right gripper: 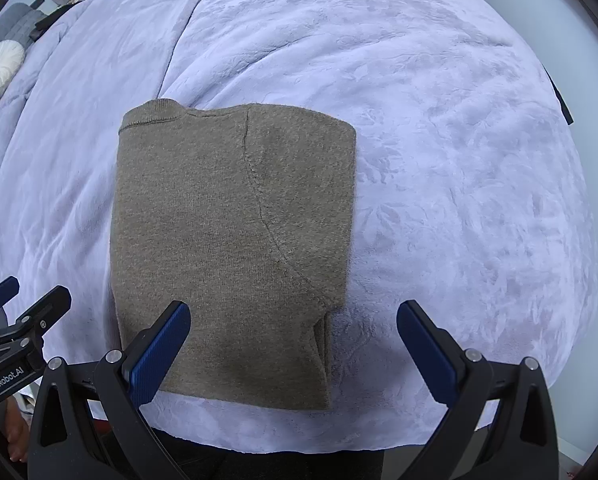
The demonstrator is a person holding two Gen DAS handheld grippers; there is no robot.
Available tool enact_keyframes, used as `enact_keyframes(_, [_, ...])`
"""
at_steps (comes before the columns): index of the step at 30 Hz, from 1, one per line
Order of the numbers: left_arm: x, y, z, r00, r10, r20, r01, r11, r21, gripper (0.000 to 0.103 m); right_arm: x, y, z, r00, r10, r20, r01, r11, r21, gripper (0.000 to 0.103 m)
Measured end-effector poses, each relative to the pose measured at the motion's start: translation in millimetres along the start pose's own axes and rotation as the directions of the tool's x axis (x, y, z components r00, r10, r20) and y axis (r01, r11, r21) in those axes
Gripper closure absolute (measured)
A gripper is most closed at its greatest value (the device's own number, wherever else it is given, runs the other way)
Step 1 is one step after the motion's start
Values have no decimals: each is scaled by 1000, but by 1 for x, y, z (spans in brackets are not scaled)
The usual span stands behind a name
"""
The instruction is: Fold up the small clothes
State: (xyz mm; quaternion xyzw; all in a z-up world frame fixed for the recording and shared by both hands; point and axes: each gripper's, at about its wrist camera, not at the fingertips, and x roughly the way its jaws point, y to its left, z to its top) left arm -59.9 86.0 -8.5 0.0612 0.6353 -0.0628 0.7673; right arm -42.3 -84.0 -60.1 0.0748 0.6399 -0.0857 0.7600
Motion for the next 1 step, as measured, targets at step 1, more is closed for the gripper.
enact_keyframes(1, [0,0,0,1000,1,-4,-1,1000,1,0,0,0,0,1000,0,-1,0,1000,0,0])
